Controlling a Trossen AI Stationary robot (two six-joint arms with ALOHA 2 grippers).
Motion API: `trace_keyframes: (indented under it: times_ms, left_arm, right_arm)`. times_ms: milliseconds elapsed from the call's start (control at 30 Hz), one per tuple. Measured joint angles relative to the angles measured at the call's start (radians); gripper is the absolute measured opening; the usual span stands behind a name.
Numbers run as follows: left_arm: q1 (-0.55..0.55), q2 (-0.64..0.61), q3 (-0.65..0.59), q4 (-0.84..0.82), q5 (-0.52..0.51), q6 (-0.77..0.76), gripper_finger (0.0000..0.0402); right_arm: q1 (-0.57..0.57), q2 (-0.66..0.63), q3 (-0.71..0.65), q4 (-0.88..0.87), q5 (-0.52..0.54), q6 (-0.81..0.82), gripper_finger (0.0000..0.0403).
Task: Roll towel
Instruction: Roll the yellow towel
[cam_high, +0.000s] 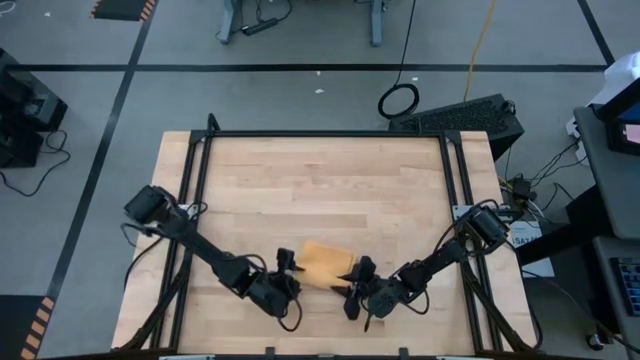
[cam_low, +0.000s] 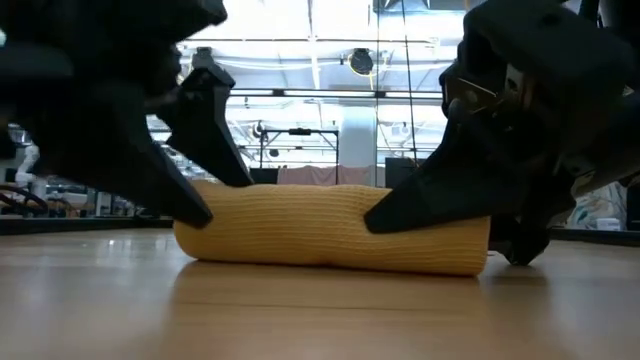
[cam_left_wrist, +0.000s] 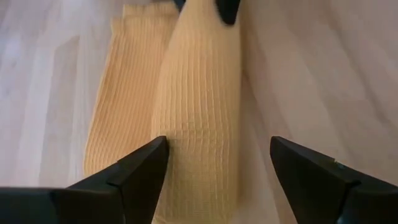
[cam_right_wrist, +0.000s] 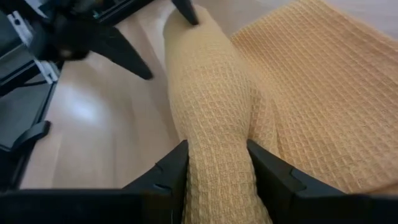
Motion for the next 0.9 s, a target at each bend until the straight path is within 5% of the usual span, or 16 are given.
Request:
trace_keyframes:
  times_ms: [200,433,667,900]
  left_arm:
    - [0.004,0.036,0.000,0.014,-0.024,-0.027,0.0265]
    - [0.004,0.036,0.001,0.023,0.008,-0.067,0.0156]
    - [0.046,0.034,0.002,0.026,0.122,-0.136,0.0040]
    - [0.112,0.033,0.003,0.044,0.273,-0.184,0.0036]
  right_arm:
    - [-0.004,-0.001,0.000,0.012,-0.038,-0.007,0.0125]
    - [-0.002,0.004,-0.003,0.077,-0.077,-0.152,0.0136]
    - [0.003,-0.036,-0.004,0.081,-0.113,-0.377,0.0220]
    - [0.031,-0.222,-0.001,-0.240,-0.103,-0.523,0.0304]
